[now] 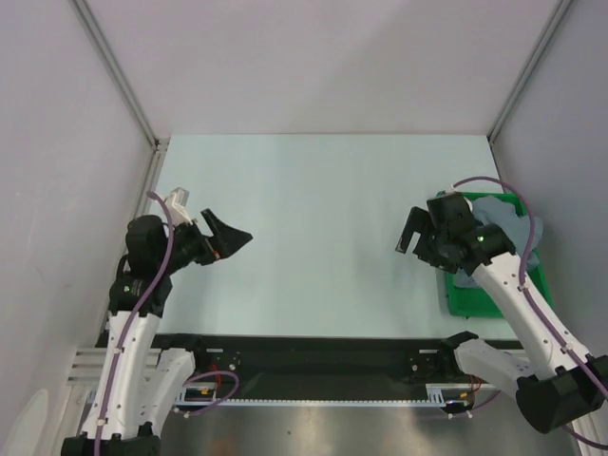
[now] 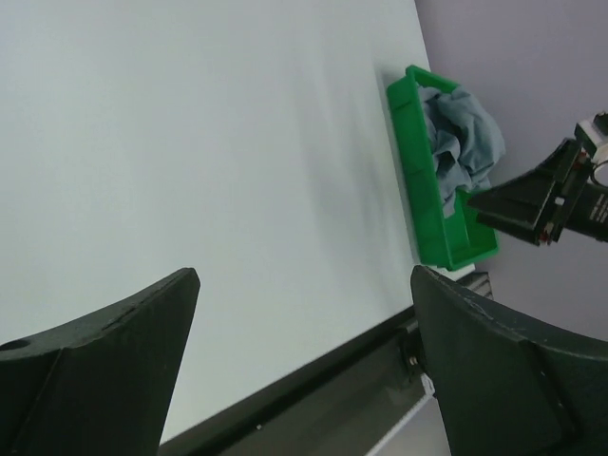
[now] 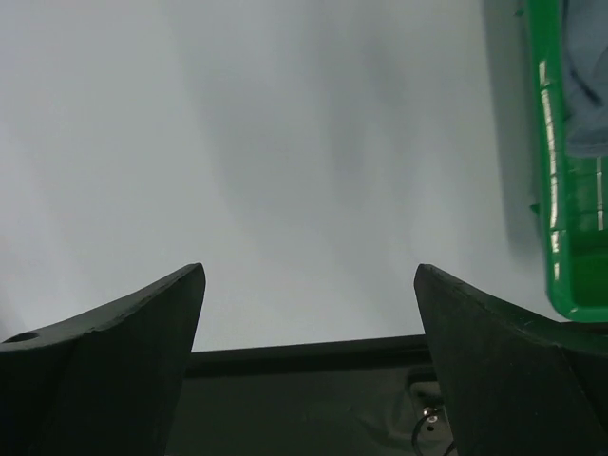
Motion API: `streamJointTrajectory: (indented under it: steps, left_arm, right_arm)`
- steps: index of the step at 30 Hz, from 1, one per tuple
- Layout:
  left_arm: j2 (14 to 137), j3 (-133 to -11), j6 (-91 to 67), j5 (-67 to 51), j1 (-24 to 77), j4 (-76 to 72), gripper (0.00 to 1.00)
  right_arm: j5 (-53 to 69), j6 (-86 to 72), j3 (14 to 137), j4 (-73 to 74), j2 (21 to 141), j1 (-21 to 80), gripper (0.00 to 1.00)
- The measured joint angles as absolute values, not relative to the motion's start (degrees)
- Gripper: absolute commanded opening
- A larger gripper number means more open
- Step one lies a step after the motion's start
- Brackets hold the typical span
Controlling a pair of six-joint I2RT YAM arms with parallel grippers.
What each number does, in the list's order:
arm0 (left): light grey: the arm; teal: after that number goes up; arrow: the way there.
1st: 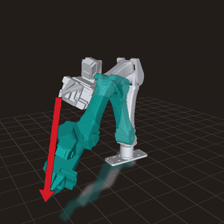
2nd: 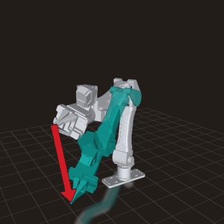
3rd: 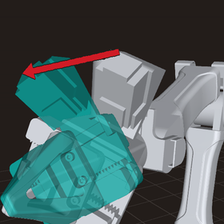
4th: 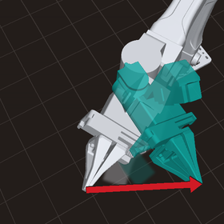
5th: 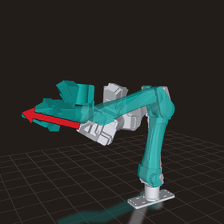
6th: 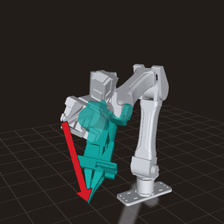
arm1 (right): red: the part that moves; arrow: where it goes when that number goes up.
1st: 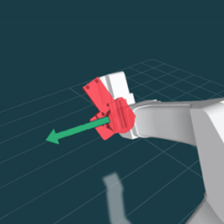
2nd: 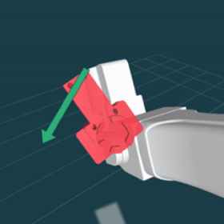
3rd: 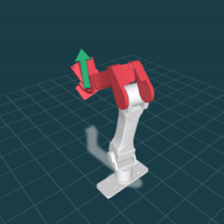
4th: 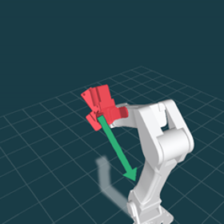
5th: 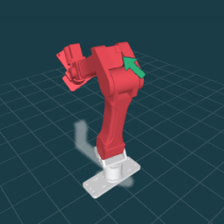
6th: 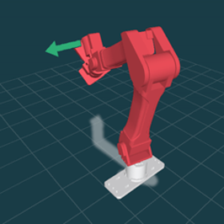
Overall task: Fold and stack the t-shirts
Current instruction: Grab the tshirt from the pile
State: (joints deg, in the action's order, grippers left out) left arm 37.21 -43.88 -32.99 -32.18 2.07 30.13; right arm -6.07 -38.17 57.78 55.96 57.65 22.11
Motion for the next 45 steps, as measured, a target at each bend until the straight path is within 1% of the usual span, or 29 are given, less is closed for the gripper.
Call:
streamJointTrajectory:
  steps: [4,7,9,10,12,13,14,15,17,20,21,22,24,25,26,29,33,35,36,37,38,39,41,42,44,45]
  left_arm:
    - [41.7,-46.1,-34.3,-35.9,2.1,32.9,1.0]
    - [42.0,-44.8,-37.2,-39.2,1.7,33.5,1.0]
    - [40.2,-44.7,-39.0,-41.0,0.2,34.2,1.0]
    - [38.9,-44.5,-40.1,-42.2,-1.1,34.2,1.0]
    - [36.7,-43.0,-41.7,-44.7,-4.3,34.0,1.0]
    - [35.4,-41.8,-42.5,-46.0,-5.5,33.9,1.0]
    - [34.3,-40.2,-43.5,-47.2,-6.2,33.7,1.0]
    - [33.6,-38.7,-44.1,-48.3,-6.3,33.6,1.0]
    - [33.7,-36.6,-45.1,-50.2,-5.8,34.1,1.0]
    - [34.5,-37.4,-44.5,-50.7,-4.1,34.4,1.0]
    - [34.9,-38.3,-43.9,-50.6,-3.6,35.0,1.0]
    - [35.1,-39.3,-43.4,-50.5,-3.2,35.5,1.0]
    - [35.2,-42.1,-41.8,-50.0,-2.4,36.5,0.99]
    - [35.2,-43.0,-41.3,-49.9,-2.2,36.6,0.98]
    - [35.1,-43.9,-40.7,-50.0,-2.1,36.6,0.96]
    - [34.4,-45.7,-39.2,-50.4,-1.8,36.6,0.94]
    - [34.9,-47.1,-37.4,-50.9,-1.6,36.8,0.89]
    - [35.3,-47.9,-36.8,-50.8,-1.6,37.3,0.84]
    - [35.6,-48.5,-36.4,-50.6,-1.5,37.5,0.82]
    - [35.9,-49.0,-36.0,-50.3,-1.5,37.8,0.75]
    - [36.1,-49.5,-35.9,-50.0,-1.5,38.1,0.72]
    - [36.4,-50.1,-35.5,-49.6,-1.4,38.3,0.71]
    - [36.8,-51.2,-34.8,-48.9,-1.4,39.1,0.69]
    - [37.0,-51.8,-34.4,-48.4,-1.4,39.7,0.69]
    - [37.3,-53.3,-33.7,-47.6,-1.4,41.2,0.66]
    - [37.4,-53.9,-33.3,-47.4,-1.4,41.6,0.66]
  right_arm:
    - [-7.6,-34.7,62.6,57.5,60.5,16.6,1.0]
    - [-6.3,-32.7,64.7,57.4,63.2,7.9,0.99]
    - [-4.2,-31.9,64.8,56.4,65.3,2.0,0.95]
    - [-2.8,-31.5,64.8,55.7,66.6,-1.5,0.9]
    - [-1.4,-31.2,64.9,54.0,68.9,-5.7,0.85]
    - [-0.8,-31.1,65.1,53.4,70.3,-7.7,0.8]
    - [-0.2,-31.1,65.3,52.7,71.5,-9.2,0.78]
    - [0.2,-31.0,65.5,51.8,72.9,-10.8,0.78]
    - [0.5,-30.8,66.2,50.2,75.7,-14.2,0.7]
    - [-0.2,-30.3,66.3,48.0,78.3,-18.2,0.69]
    - [-0.7,-29.9,66.3,47.4,79.0,-19.2,0.68]
    - [-1.1,-29.4,66.4,46.7,79.9,-20.3,0.63]
    - [-1.8,-28.3,66.7,45.5,81.9,-21.6,0.56]
    - [-2.1,-28.2,67.0,45.0,83.0,-21.9,0.55]
    - [-2.3,-28.1,67.4,44.4,84.4,-22.1,0.54]
    - [-2.3,-28.5,67.5,43.0,87.5,-22.1,0.6]
    - [-3.0,-28.8,66.7,42.0,88.4,-22.1,0.6]
    - [-3.2,-28.8,66.2,41.1,88.5,-22.3,0.6]
    - [-3.2,-28.9,65.9,40.8,88.6,-22.3,0.58]
    - [-3.2,-28.9,65.8,40.6,88.8,-22.4,0.57]
    - [-3.2,-28.9,65.7,40.2,89.2,-22.4,0.56]
    - [-3.2,-28.9,65.7,39.6,89.8,-22.4,0.48]
    - [-2.9,-28.8,65.7,38.4,91.2,-22.4,0.39]
    - [-2.6,-29.0,65.6,37.8,91.7,-22.4,0.26]
    - [-2.4,-29.2,65.1,36.9,92.0,-22.4,0.14]
    - [-2.3,-29.2,65.0,36.8,92.0,-22.4,0.0]
